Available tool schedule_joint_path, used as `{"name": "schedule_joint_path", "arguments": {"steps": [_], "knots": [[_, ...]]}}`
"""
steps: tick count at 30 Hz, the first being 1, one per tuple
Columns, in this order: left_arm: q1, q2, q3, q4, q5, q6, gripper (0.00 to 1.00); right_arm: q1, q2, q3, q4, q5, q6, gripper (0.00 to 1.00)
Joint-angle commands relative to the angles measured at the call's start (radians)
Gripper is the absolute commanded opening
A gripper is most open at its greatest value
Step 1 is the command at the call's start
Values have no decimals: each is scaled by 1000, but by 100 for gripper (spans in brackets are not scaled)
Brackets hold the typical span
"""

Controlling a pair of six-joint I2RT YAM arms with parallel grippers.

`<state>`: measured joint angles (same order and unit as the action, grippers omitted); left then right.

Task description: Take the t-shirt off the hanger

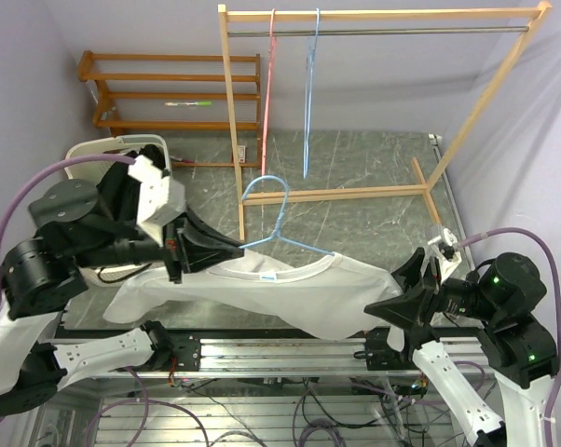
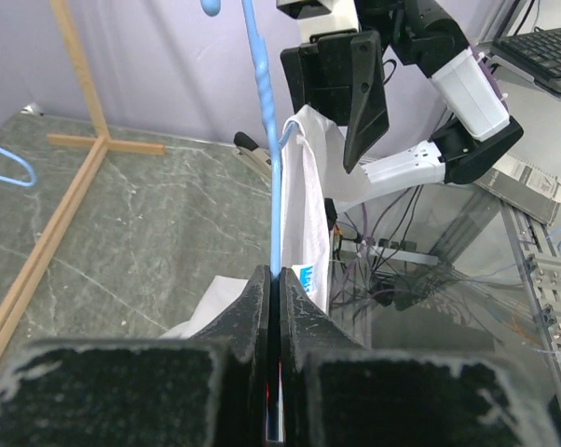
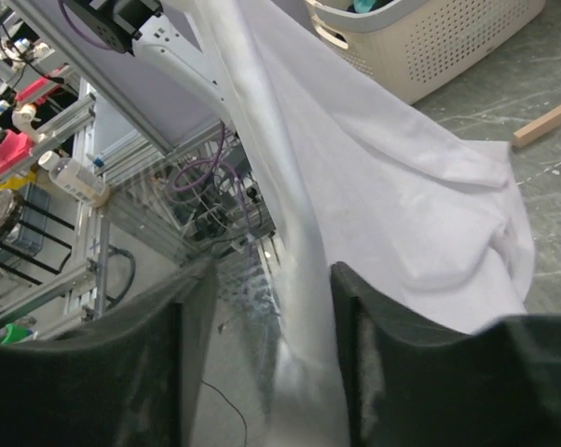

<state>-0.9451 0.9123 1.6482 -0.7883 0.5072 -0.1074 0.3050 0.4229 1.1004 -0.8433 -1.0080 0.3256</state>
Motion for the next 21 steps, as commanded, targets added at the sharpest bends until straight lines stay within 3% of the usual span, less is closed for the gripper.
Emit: {"name": "schedule_joint_path", "arguments": {"steps": [1,5,7,11,12,15,21], "knots": [[-4,-31,49,-52,-65,7,7,3,-12,-13,-17,20,-15,43],[-4,-57,54,-72,-82,-2,7,3,-6,15,-23,58,-27,8],[-3,-71,51,-79,-86,-7,7,2,1,40,-42,130,-33,0],[-4,-113,43,-99,-107,-17,7,3,-1,98,-84,352,-17,0],[-4,-138,42,-111,-120,-22,7,2,-5,118,-103,465,-1,0],[-5,-167,52,-127,-136,-31,7,3,1,125,-136,584,16,0],[-3,-210,97,-134,-168,-46,7,3,14,56,-175,664,30,0]]}}
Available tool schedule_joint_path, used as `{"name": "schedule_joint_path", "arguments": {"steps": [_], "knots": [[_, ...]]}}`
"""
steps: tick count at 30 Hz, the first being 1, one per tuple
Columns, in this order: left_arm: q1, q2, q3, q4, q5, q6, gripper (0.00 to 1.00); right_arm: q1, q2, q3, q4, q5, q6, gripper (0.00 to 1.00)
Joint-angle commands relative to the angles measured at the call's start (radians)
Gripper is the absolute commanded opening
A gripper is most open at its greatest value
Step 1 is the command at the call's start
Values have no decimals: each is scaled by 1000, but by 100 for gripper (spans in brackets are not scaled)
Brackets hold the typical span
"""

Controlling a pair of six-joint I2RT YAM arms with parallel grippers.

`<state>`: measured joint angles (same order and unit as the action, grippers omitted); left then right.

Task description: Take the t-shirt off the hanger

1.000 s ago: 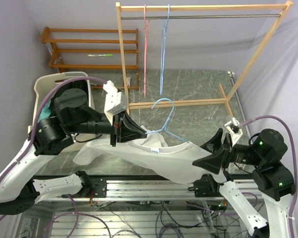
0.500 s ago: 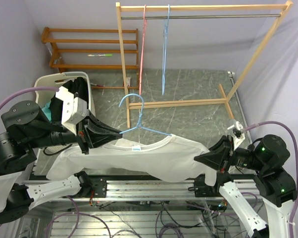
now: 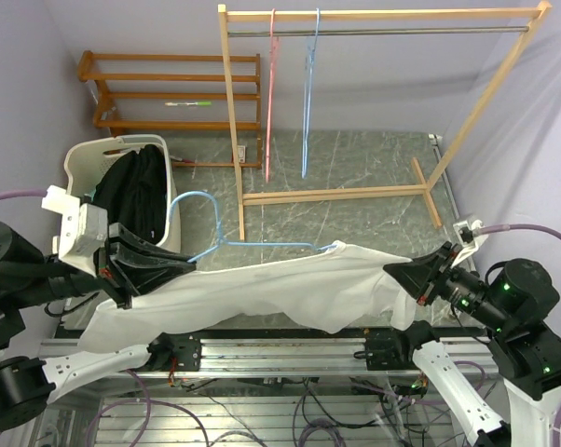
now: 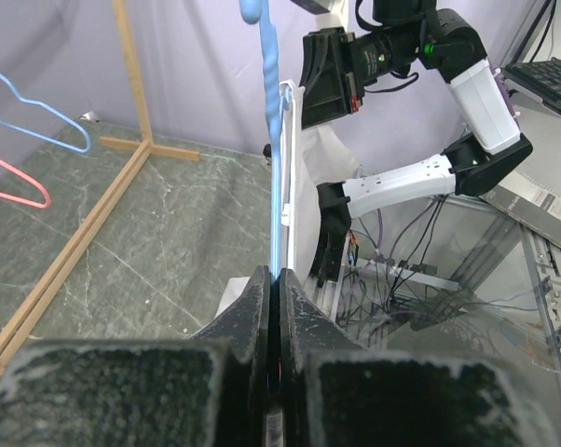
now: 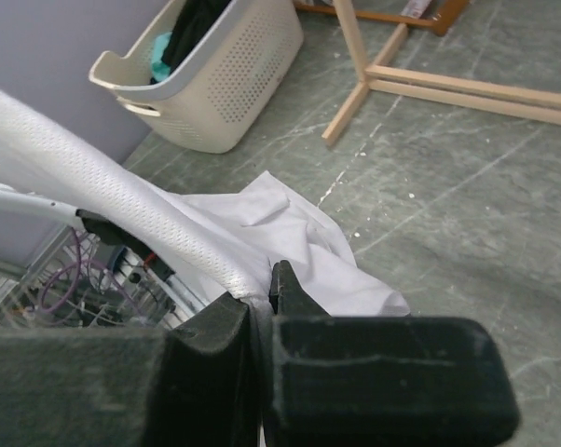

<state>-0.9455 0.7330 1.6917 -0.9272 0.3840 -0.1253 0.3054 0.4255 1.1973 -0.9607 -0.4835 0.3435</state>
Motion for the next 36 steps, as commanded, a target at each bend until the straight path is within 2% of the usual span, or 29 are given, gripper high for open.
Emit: {"name": "schedule_joint_path", "arguments": {"steps": [1,6,17,23,26,27,29,31,36], "knots": [[-5,-36,59,4,-53,-29,7,2,13,-54,-59,136,14,0],[-4,-59,59,5,-97,-29,7,3,0,-88,-71,135,13,0],[-4,-93,45,4,-173,-33,7,3,-15,-91,-151,240,6,0],[-4,-92,17,26,-162,-48,7,4,-22,-117,-135,166,-5,0],[-3,-77,-17,47,-146,-56,7,2,-35,-107,-93,34,-23,1],[-3,-64,-32,50,-137,-54,7,2,-39,-94,-67,-46,-26,8],[-4,-40,-73,59,-124,-47,7,3,-40,-47,-19,-183,-25,30],[-4,-14,-124,83,-106,-34,7,3,-29,18,20,-275,-28,42],[-4,84,-198,89,-25,15,7,0,5,184,91,-515,-19,44]]}}
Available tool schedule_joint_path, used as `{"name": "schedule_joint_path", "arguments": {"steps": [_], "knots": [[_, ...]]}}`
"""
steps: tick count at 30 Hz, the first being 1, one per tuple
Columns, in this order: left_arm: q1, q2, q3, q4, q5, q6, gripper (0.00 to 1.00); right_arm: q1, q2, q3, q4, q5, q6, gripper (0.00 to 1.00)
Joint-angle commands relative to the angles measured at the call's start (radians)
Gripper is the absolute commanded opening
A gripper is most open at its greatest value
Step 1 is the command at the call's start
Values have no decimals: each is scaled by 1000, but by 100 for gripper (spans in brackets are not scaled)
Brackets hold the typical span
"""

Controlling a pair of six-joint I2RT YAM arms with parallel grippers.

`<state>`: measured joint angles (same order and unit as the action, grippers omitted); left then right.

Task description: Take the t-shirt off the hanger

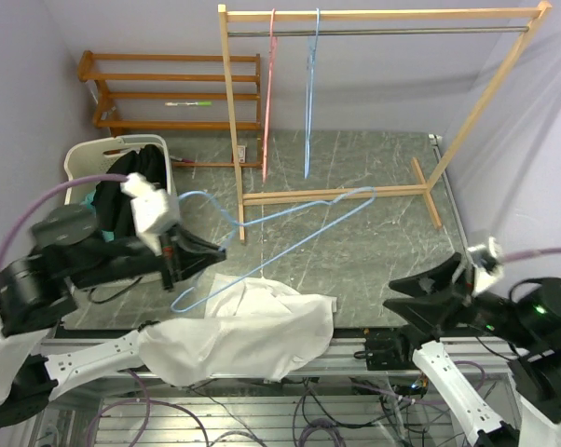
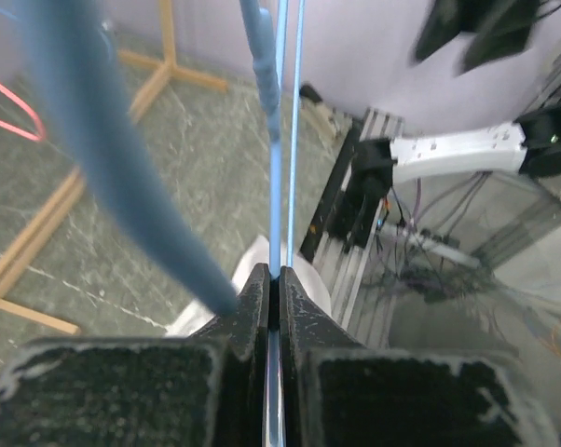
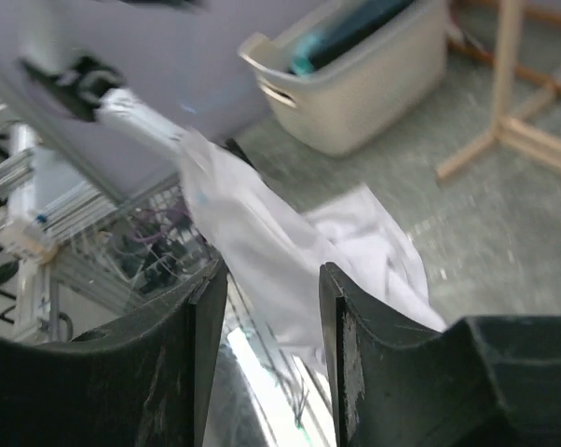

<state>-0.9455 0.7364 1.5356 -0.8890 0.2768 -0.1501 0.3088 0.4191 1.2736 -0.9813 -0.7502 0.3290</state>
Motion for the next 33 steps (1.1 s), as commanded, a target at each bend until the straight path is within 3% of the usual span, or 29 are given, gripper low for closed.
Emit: {"name": "schedule_joint_path", "arguments": {"steps": [1,6,11,19,33], "knots": [[-4,100,-47,48,116,50,7,-5,16,135,136,-272,16,45],[-3,198,-67,15,366,111,7,-7,68,242,198,-296,37,48],[-5,229,-94,19,493,154,7,-7,149,198,179,-254,7,48],[-4,256,-76,33,537,161,7,-8,252,98,224,-267,-11,49],[-4,298,-38,88,495,135,7,-8,213,-35,314,-370,48,48]]}}
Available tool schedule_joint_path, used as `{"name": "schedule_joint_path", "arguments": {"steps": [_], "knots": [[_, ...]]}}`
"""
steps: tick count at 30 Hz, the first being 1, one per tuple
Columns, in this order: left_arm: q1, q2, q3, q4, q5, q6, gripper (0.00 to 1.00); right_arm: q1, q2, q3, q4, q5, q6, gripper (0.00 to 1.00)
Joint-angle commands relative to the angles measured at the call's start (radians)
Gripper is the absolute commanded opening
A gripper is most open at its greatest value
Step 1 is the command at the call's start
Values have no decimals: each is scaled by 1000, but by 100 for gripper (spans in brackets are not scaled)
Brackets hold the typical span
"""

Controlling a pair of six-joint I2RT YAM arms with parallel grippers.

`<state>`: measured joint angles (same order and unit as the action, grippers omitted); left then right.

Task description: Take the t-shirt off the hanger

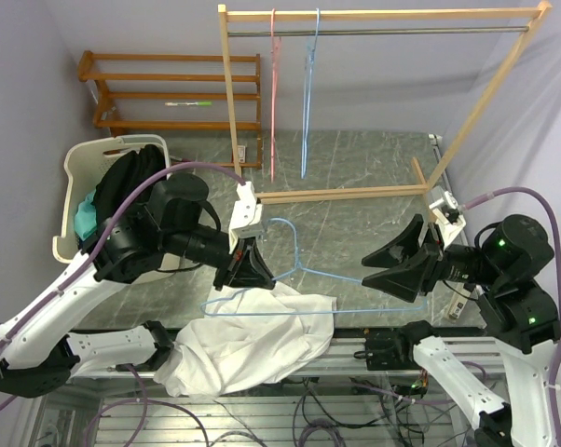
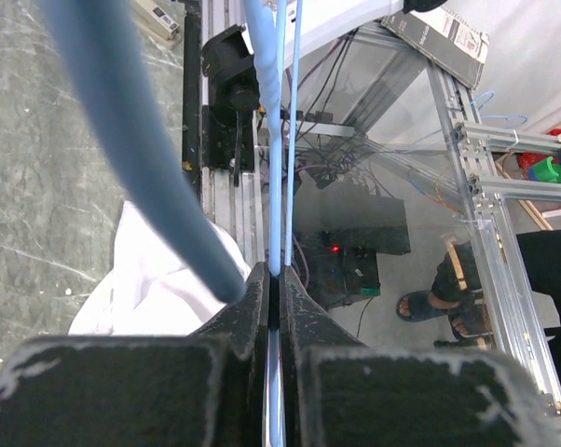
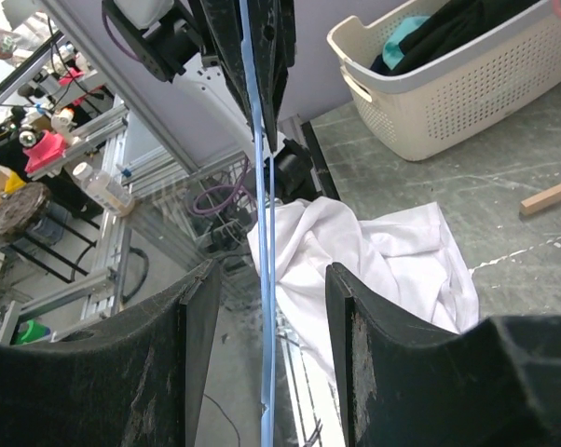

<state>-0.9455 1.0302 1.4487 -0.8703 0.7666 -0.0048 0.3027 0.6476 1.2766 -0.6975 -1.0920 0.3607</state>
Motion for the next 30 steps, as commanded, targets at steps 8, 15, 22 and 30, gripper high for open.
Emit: {"name": "schedule_joint_path", "arguments": {"steps": [8,15,22,30], "knots": [[-4,48,104,86,-19,-29,7,0,-40,-88,28,-34,15,42],[-4,65,125,113,-89,-59,8,4,-43,-74,-25,27,-15,0],[-3,-14,108,107,-219,-89,49,6,-81,-48,-110,105,-43,0],[-4,-241,14,111,-470,-143,73,6,-185,-52,-300,296,-71,0]]}}
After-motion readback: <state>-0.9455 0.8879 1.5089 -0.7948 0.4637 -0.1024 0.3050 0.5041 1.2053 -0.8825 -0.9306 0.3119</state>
